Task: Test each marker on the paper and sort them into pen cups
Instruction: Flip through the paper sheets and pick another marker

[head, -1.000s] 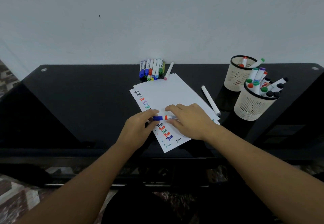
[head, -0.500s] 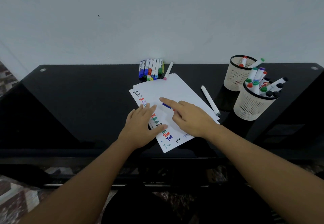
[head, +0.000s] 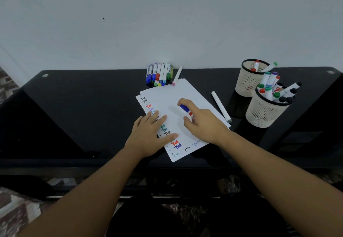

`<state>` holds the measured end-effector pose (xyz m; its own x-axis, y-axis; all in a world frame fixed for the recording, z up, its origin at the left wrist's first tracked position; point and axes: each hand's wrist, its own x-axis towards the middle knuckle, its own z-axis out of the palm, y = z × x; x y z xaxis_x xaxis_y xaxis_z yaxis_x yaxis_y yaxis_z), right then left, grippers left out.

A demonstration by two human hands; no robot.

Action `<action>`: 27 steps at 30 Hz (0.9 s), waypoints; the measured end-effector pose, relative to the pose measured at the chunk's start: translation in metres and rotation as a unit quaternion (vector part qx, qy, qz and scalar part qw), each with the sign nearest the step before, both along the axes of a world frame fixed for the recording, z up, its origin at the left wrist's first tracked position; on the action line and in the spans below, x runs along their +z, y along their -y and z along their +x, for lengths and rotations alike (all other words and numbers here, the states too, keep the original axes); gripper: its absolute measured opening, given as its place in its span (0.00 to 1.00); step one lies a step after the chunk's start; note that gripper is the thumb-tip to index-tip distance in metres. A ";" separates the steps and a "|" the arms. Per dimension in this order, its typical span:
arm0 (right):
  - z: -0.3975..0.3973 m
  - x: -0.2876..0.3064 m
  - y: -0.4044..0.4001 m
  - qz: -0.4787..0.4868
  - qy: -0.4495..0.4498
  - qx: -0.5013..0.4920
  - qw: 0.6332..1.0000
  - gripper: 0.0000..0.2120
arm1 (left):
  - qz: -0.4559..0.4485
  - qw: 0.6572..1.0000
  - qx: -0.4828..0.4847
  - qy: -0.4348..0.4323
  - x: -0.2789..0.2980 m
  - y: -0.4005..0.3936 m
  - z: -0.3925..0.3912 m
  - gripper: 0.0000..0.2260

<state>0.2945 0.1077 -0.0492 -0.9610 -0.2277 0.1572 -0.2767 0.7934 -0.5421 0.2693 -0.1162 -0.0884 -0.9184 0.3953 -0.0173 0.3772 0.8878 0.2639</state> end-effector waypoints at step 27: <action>-0.013 0.043 -0.031 -0.177 0.025 -0.175 0.968 0.18 | -0.034 0.999 -0.022 0.013 0.002 -0.014 -0.028 0.41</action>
